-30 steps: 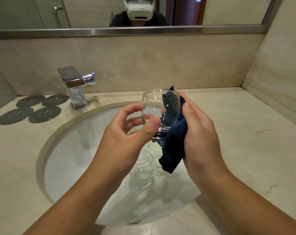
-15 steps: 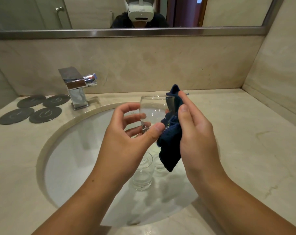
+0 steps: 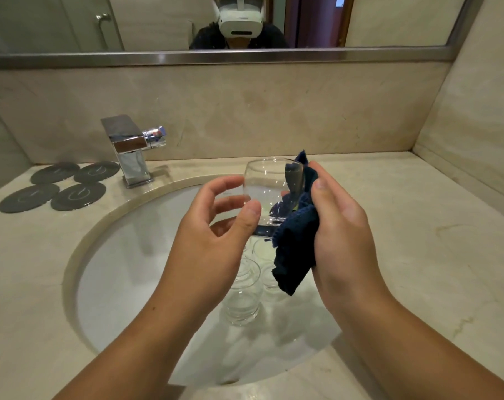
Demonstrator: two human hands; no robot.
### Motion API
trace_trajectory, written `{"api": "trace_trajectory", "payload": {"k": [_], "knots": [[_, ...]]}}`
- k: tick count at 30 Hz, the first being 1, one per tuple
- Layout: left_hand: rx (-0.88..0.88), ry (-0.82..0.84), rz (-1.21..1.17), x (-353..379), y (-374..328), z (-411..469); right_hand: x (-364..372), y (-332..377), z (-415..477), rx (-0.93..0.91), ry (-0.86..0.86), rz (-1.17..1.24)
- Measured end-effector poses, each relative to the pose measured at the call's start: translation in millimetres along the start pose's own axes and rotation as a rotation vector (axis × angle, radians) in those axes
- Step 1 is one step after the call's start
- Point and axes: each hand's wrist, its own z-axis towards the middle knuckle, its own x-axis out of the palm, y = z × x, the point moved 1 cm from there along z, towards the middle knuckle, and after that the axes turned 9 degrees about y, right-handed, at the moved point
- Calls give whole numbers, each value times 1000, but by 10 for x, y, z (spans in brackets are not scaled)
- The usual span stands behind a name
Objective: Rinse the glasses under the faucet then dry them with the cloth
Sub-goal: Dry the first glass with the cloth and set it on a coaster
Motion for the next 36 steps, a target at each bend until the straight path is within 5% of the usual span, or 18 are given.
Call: {"api": "trace_trajectory", "payload": {"k": [12, 18, 31, 36], "knots": [[-42, 106, -164, -59, 10, 28, 29, 17, -1, 53, 52, 76], [84, -25, -2, -10, -18, 6, 17, 71, -17, 17, 35, 115], [5, 88, -141, -34, -3, 5, 16, 44, 3, 43, 41, 124], [110, -16, 11, 9, -16, -2, 11, 48, 8, 55, 16, 139]]}}
